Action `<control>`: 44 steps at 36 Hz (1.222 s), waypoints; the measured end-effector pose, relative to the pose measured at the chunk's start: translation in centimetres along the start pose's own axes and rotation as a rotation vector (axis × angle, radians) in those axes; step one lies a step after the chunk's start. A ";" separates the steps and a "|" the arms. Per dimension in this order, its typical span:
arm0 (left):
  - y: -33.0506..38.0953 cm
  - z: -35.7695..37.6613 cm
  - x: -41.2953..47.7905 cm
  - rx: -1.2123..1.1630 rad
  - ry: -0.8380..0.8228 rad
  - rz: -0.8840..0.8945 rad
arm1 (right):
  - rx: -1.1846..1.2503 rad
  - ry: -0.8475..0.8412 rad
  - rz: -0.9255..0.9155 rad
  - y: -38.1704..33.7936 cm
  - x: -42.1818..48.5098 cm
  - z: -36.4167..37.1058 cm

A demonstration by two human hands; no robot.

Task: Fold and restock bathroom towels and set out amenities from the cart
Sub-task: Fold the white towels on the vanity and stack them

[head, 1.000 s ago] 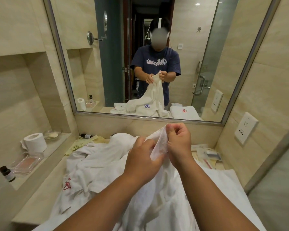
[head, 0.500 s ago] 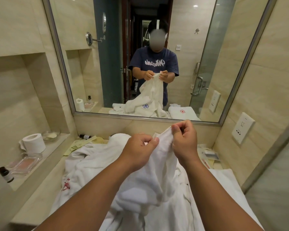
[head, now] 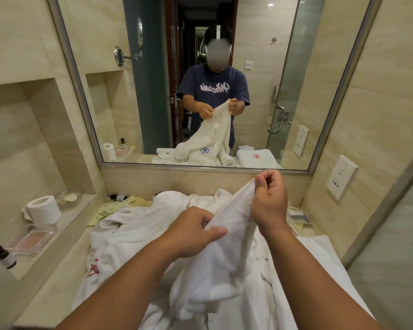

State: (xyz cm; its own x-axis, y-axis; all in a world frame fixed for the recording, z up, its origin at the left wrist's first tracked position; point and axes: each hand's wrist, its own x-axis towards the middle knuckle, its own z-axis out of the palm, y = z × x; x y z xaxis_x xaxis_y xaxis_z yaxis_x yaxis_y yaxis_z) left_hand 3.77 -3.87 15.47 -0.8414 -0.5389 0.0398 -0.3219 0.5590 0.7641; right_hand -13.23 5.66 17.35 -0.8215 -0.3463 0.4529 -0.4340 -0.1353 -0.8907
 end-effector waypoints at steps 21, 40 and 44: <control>-0.6 -2.2 2.1 -0.007 0.284 0.021 | -0.505 -0.806 0.108 -0.9 -1.2 -0.9; -6.1 -2.6 0.6 0.125 0.022 -0.227 | -0.234 0.079 0.244 2.1 0.1 -1.9; -5.7 -3.1 1.1 0.117 0.141 -0.211 | -0.164 0.185 0.300 2.0 0.8 -2.4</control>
State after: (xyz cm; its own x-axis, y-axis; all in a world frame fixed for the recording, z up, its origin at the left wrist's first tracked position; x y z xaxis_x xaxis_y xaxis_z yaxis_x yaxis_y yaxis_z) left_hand 5.99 -9.59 13.13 -0.6842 -0.7291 -0.0168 -0.5386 0.4896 0.6857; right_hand -15.65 7.35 16.00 -0.9673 -0.1731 0.1857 -0.2050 0.1017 -0.9735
